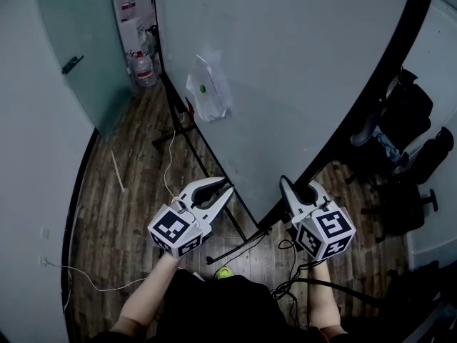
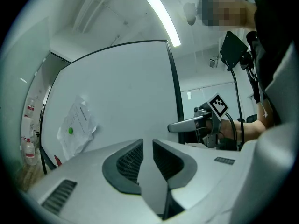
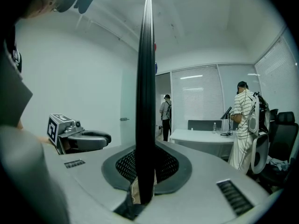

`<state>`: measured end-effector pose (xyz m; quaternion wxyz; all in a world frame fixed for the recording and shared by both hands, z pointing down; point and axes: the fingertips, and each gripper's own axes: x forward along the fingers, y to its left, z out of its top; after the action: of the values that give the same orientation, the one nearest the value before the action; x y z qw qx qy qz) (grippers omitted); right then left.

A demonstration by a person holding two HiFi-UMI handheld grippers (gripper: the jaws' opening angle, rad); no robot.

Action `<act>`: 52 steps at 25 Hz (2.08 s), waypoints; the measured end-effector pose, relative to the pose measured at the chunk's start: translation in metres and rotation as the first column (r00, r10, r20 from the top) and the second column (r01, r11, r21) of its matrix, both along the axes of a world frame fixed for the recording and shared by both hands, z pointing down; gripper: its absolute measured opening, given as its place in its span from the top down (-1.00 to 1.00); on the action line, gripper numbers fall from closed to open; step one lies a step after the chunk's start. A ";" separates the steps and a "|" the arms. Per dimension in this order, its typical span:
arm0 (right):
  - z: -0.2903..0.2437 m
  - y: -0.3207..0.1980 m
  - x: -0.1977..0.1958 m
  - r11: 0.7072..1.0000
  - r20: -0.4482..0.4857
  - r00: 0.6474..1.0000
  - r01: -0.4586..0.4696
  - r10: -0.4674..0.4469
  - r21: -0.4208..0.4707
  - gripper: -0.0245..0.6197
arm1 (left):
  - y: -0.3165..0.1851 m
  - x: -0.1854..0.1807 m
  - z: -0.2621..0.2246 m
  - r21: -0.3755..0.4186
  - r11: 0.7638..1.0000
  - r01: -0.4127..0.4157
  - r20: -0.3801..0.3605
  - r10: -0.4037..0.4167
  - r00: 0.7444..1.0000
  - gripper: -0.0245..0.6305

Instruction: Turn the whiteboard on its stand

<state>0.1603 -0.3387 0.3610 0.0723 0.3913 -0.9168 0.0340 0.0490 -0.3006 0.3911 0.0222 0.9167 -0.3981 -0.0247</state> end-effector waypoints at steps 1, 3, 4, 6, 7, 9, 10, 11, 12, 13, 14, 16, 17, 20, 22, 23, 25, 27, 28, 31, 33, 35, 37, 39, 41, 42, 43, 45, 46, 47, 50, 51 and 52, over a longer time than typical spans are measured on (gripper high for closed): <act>0.000 -0.004 -0.003 1.000 0.003 1.000 0.002 -0.002 0.001 0.78 | -0.001 -0.001 0.000 -0.002 1.000 0.000 0.000 0.000 1.000 0.76; 0.001 -0.011 -0.006 1.000 0.009 1.000 0.006 -0.006 -0.002 0.78 | -0.003 0.001 0.003 -0.006 1.000 0.000 0.002 0.000 1.000 0.76; 0.002 -0.015 -0.007 1.000 0.014 1.000 0.009 -0.009 -0.003 0.78 | -0.004 0.002 0.004 -0.008 1.000 0.002 0.003 -0.002 1.000 0.76; 0.002 -0.022 -0.011 1.000 0.023 1.000 0.014 -0.014 -0.002 0.78 | -0.005 0.003 0.005 -0.012 1.000 0.006 0.004 -0.006 1.000 0.76; 0.002 -0.025 -0.014 1.000 0.024 1.000 0.014 -0.014 0.001 0.78 | -0.006 0.001 0.006 -0.012 1.000 0.010 0.004 -0.010 1.000 0.76; 0.002 -0.030 -0.022 1.000 0.027 1.000 0.014 -0.015 0.003 0.78 | -0.006 -0.005 0.006 -0.015 1.000 0.018 0.004 -0.018 1.000 0.76; 0.002 -0.033 -0.026 1.000 0.029 0.999 0.016 -0.016 0.003 0.78 | -0.006 -0.009 0.007 -0.016 1.000 0.022 0.005 -0.022 1.000 0.76; 0.003 -0.036 -0.028 1.000 0.032 0.999 0.018 -0.018 0.004 0.78 | -0.006 -0.010 0.008 -0.017 0.999 0.028 0.006 -0.027 1.000 0.76; 0.004 -0.038 -0.029 1.000 0.033 0.999 0.019 -0.019 0.005 0.78 | -0.007 -0.011 0.009 -0.019 0.999 0.033 0.007 -0.033 0.999 0.76; 0.005 -0.042 -0.031 1.000 0.035 0.999 0.020 -0.020 0.007 0.78 | -0.007 -0.012 0.010 -0.020 0.999 0.037 0.008 -0.037 0.999 0.76; 0.005 -0.045 -0.033 1.000 0.036 0.999 0.021 -0.021 0.007 0.78 | -0.008 -0.013 0.010 -0.021 0.999 0.042 0.008 -0.041 0.999 0.76; 0.004 -0.051 -0.038 1.000 0.039 0.999 0.021 -0.021 0.008 0.78 | -0.009 -0.015 0.009 -0.020 0.999 0.047 0.005 -0.047 0.999 0.76; 0.004 -0.053 -0.042 1.000 0.040 0.999 0.021 -0.021 0.009 0.78 | -0.010 -0.017 0.009 -0.020 0.999 0.049 0.004 -0.049 0.999 0.76; 0.003 -0.063 -0.060 1.000 0.040 0.999 0.021 -0.021 0.008 0.78 | -0.011 -0.030 0.009 -0.023 0.998 0.051 0.001 -0.051 0.999 0.76; 0.002 -0.069 -0.069 1.000 0.041 0.999 0.023 -0.023 0.006 0.78 | -0.012 -0.037 0.009 -0.024 0.998 0.055 -0.001 -0.055 0.998 0.76; 0.001 -0.072 -0.073 1.000 0.043 0.999 0.023 -0.023 0.007 0.78 | -0.012 -0.039 0.009 -0.025 0.998 0.058 0.000 -0.058 0.998 0.76; 0.001 -0.076 -0.079 1.000 0.048 0.999 0.020 -0.020 0.009 0.78 | -0.012 -0.043 0.009 -0.028 0.998 0.065 0.000 -0.065 0.998 0.76; 0.003 -0.080 -0.085 1.000 0.053 0.998 0.016 -0.017 0.012 0.78 | -0.012 -0.047 0.011 -0.028 0.997 0.071 0.000 -0.071 0.997 0.76; 0.004 -0.082 -0.088 1.000 0.051 0.999 0.018 -0.019 0.013 0.78 | -0.011 -0.049 0.011 -0.027 0.997 0.074 0.000 -0.074 0.997 0.76; 0.006 -0.090 -0.100 0.999 0.046 0.999 0.029 -0.029 0.014 0.78 | -0.011 -0.056 0.011 -0.022 0.997 0.080 0.003 -0.080 0.997 0.76; 0.006 -0.095 -0.107 0.999 0.044 0.999 0.031 -0.032 0.020 0.78 | -0.010 -0.058 0.010 -0.019 0.996 0.083 0.005 -0.083 0.997 0.76; 0.006 -0.100 -0.112 0.999 0.044 0.999 0.031 -0.032 0.025 0.78 | -0.010 -0.058 0.009 -0.019 0.996 0.083 0.007 -0.083 0.997 0.76; 0.006 -0.104 -0.116 0.999 0.044 0.998 0.033 -0.034 0.023 0.78 | -0.010 -0.057 0.008 -0.021 0.996 0.084 0.007 -0.083 0.996 0.76; 0.006 -0.108 -0.119 0.999 0.044 0.998 0.036 -0.037 0.021 0.78 | -0.009 -0.057 0.007 -0.021 0.996 0.085 0.005 -0.085 0.996 0.76; 0.007 -0.110 -0.120 0.999 0.043 0.998 0.037 -0.038 0.021 0.78 | -0.007 -0.057 0.007 -0.020 0.996 0.087 0.004 -0.087 0.996 0.76; 0.007 -0.111 -0.119 0.999 0.043 0.998 0.037 -0.038 0.020 0.78 | -0.007 -0.057 0.006 -0.019 0.996 0.090 0.005 -0.090 0.996 0.76; 0.007 -0.111 -0.118 0.999 0.042 0.998 0.037 -0.038 0.020 0.78 | -0.006 -0.057 0.006 -0.017 0.995 0.094 0.006 -0.093 0.996 0.76; 0.007 -0.112 -0.117 0.999 0.037 0.999 0.035 -0.036 0.024 0.78 | -0.006 -0.057 0.004 -0.015 0.995 0.102 0.005 -0.102 0.995 0.76; 0.006 -0.113 -0.117 0.999 0.034 0.999 0.033 -0.034 0.026 0.78 | -0.006 -0.056 0.003 -0.014 0.994 0.104 0.005 -0.104 0.995 0.76; 0.006 -0.114 -0.117 0.999 0.032 0.999 0.033 -0.034 0.027 0.78 | -0.005 -0.056 0.002 -0.012 0.994 0.105 0.005 -0.105 0.994 0.76; 0.005 -0.113 -0.117 0.999 0.033 0.999 0.033 -0.034 0.028 0.78 | -0.001 -0.054 0.001 -0.012 0.994 0.105 0.008 -0.105 0.994 0.76; 0.005 -0.113 -0.117 0.999 0.035 0.999 0.035 -0.036 0.030 0.78 | 0.000 -0.054 0.000 -0.012 0.994 0.105 0.009 -0.105 0.994 0.76; 0.004 -0.112 -0.117 0.999 0.038 0.999 0.037 -0.038 0.032 0.78 | 0.000 -0.054 0.000 -0.012 0.994 0.107 0.010 -0.107 0.994 0.76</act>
<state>0.0430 -0.4509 0.3654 0.0492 0.3745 -0.9256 0.0257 -0.0049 -0.3002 0.3909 0.0247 0.8941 -0.4469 -0.0193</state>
